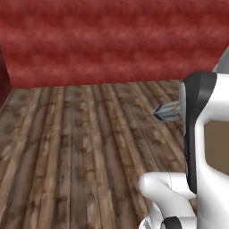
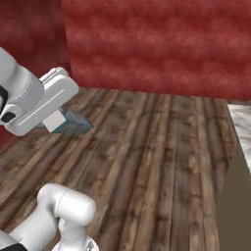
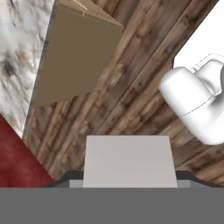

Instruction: Retrieve the tupperware and aluminum foil from the cabinet and place them on the dining counter near the plate with lime and squash to prepare for storing leftovers.

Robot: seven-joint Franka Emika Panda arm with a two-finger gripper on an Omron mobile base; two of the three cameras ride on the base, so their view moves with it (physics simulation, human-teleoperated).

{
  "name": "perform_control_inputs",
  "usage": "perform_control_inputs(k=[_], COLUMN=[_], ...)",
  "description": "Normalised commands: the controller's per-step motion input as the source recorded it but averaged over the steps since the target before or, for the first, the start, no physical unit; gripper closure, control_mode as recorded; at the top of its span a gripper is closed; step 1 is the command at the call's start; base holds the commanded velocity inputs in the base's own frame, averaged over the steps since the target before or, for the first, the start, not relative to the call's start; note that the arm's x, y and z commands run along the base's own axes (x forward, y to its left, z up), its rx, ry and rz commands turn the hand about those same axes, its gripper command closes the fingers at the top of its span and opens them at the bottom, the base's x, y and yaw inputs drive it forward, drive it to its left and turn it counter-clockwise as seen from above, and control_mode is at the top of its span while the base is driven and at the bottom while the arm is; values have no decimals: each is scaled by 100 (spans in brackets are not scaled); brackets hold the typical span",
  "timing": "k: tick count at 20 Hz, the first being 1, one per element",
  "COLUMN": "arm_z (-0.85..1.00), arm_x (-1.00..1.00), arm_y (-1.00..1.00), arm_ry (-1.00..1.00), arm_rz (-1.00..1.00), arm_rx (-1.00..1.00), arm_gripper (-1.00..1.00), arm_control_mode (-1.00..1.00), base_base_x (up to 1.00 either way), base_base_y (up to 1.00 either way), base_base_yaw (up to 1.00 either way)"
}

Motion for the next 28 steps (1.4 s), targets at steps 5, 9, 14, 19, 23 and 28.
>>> perform_control_inputs(k=[5, 9, 14, 19, 23, 28], arm_z=[0, 0, 0, 0, 0, 0], arm_x=[0, 0, 0, 0, 0, 0], arm_y=[0, 0, 0, 0, 0, 0], arm_ry=[0, 0, 0, 0, 0, 0], arm_rz=[0, 0, 0, 0, 0, 0], arm_rx=[0, 0, 0, 0, 0, 0], arm_gripper=[100, 100, 100, 100, 100, 100], arm_control_mode=[100, 100, 100, 100, 100, 100], base_base_x=[100, 100, 100, 100, 92, 86], base_base_y=[3, 17, 24, 31, 33, 44], base_base_yaw=[-44, -43, -45, -50, -54, -56])
